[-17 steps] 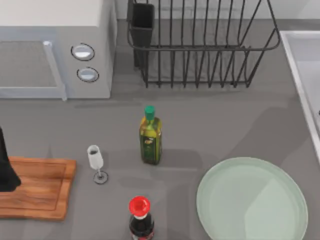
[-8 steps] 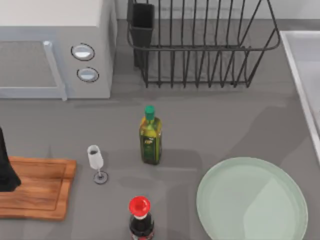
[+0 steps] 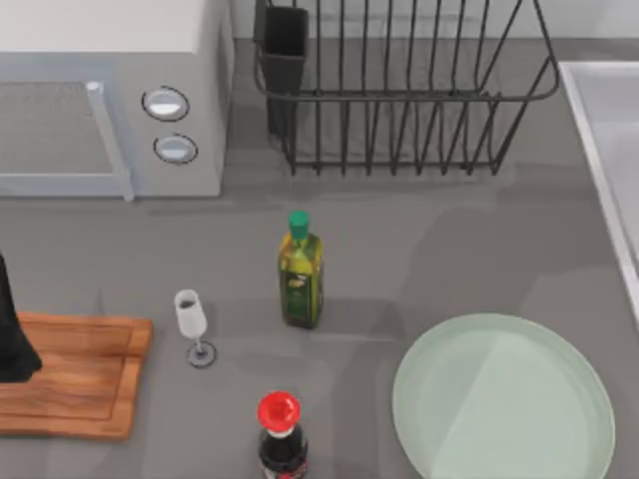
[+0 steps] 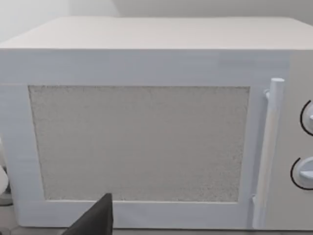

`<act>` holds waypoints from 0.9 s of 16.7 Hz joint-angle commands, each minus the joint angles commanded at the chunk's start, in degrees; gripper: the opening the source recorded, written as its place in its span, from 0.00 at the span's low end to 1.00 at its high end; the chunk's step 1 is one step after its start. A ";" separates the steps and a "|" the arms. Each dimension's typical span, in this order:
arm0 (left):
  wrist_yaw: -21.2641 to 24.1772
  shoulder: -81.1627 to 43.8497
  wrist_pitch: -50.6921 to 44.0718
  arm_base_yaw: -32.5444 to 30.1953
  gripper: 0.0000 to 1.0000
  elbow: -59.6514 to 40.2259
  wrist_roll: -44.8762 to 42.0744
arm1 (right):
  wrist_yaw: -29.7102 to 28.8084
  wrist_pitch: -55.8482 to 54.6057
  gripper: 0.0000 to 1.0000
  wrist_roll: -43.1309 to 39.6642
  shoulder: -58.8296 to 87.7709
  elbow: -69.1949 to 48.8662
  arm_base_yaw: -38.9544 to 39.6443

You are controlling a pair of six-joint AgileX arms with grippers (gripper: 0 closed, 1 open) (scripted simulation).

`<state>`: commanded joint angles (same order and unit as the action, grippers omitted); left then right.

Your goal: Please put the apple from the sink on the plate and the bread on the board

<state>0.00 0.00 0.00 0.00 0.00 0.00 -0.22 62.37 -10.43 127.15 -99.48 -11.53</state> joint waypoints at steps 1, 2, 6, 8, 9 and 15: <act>0.00 0.00 0.00 0.00 1.00 0.00 0.00 | 0.00 0.70 0.00 0.00 -0.53 -0.42 0.00; 0.00 0.00 0.00 0.00 1.00 0.00 0.00 | 0.01 0.83 0.00 0.00 -0.63 -0.49 0.00; 0.00 0.00 0.00 0.00 1.00 0.00 0.00 | 0.03 0.70 0.00 0.11 -0.45 -0.39 0.06; 0.00 0.00 0.00 0.00 1.00 0.00 0.00 | 0.02 0.85 0.00 1.13 -1.91 -0.85 1.09; 0.00 0.00 0.00 0.00 1.00 0.00 0.00 | 0.02 0.98 0.00 2.14 -2.98 -0.72 2.11; 0.00 0.00 0.00 0.00 1.00 0.00 0.00 | 0.05 2.25 0.00 13.29 -11.76 4.72 13.39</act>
<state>0.00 0.00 0.00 0.00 0.00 0.00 -0.17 64.62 2.86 115.38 -94.77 1.86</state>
